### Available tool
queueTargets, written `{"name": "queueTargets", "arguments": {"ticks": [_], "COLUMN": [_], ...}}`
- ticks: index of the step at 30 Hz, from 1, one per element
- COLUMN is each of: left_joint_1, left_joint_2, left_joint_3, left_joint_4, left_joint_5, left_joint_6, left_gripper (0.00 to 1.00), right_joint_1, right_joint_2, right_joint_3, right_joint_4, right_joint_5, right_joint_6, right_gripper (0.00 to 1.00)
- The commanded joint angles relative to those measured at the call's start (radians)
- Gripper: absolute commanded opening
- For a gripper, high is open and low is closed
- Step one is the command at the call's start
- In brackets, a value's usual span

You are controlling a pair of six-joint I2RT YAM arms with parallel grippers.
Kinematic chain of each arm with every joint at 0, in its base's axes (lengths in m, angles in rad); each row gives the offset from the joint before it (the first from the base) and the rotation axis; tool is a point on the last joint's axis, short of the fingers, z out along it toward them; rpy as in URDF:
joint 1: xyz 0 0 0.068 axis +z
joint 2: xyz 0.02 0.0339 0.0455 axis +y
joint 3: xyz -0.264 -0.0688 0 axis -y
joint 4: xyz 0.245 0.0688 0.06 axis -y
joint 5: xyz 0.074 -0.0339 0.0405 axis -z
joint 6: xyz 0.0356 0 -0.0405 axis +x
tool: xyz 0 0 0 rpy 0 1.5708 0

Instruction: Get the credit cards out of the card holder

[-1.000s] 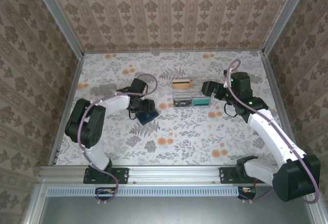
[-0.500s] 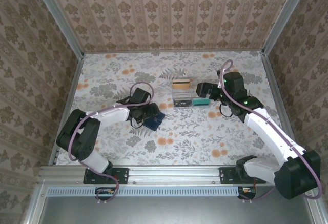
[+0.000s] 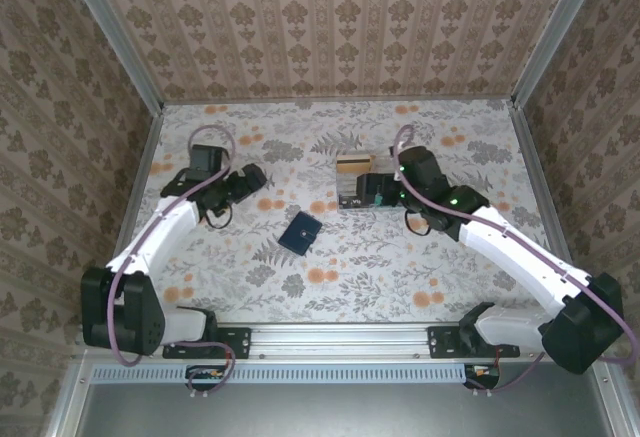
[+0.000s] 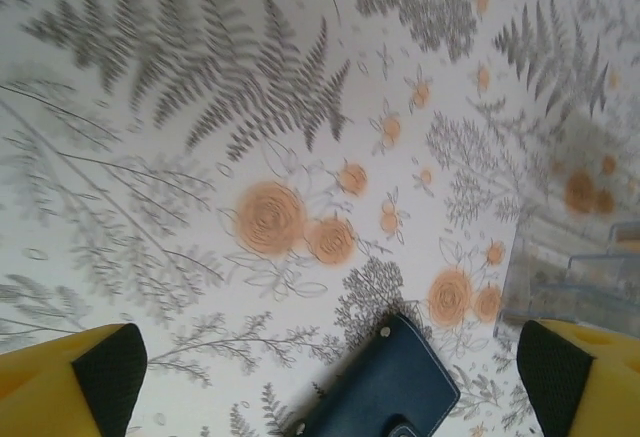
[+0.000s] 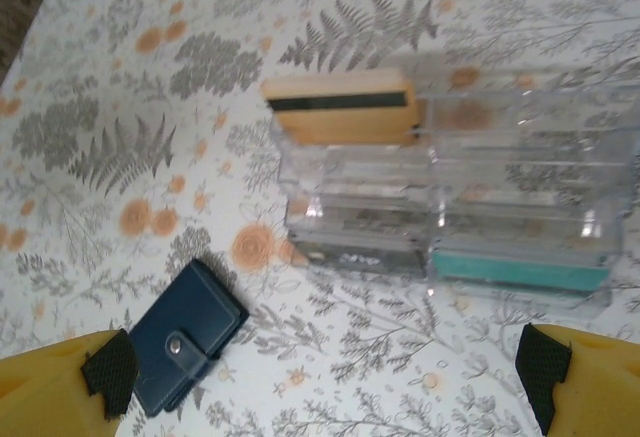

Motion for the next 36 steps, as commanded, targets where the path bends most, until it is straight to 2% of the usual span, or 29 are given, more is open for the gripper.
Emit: {"name": "queueTargets", "arguments": {"ticks": [1,7,18,28,36], "left_joint_1": [0.076,0.193,0.281,0.292,0.291], "left_joint_2": [-0.062,-0.143,-0.256,-0.3,-0.317], "left_joint_3": [0.02,0.022,0.013,0.007,-0.017], "left_joint_4": [-0.096,-0.135,-0.226,-0.265,-0.265], "left_joint_5": [0.061,0.11,0.124,0.139,0.149], "left_joint_6": [0.099,0.146,0.213,0.222,0.209], "left_gripper": [1.0,1.0,1.0,1.0,1.0], "right_joint_1": [0.091,0.289,0.447,0.469,0.464], "right_joint_2": [0.053,0.218,0.53,0.778,0.91], "right_joint_3": [0.068,0.155,0.341,0.554,0.668], "right_joint_4": [-0.084,-0.102,-0.113,-0.129,-0.162], "right_joint_5": [0.121,0.181,0.097,0.054,-0.015], "right_joint_6": [0.034,0.054,0.043,-0.008,-0.032], "right_gripper": [1.0,1.0,1.0,1.0,1.0]}}
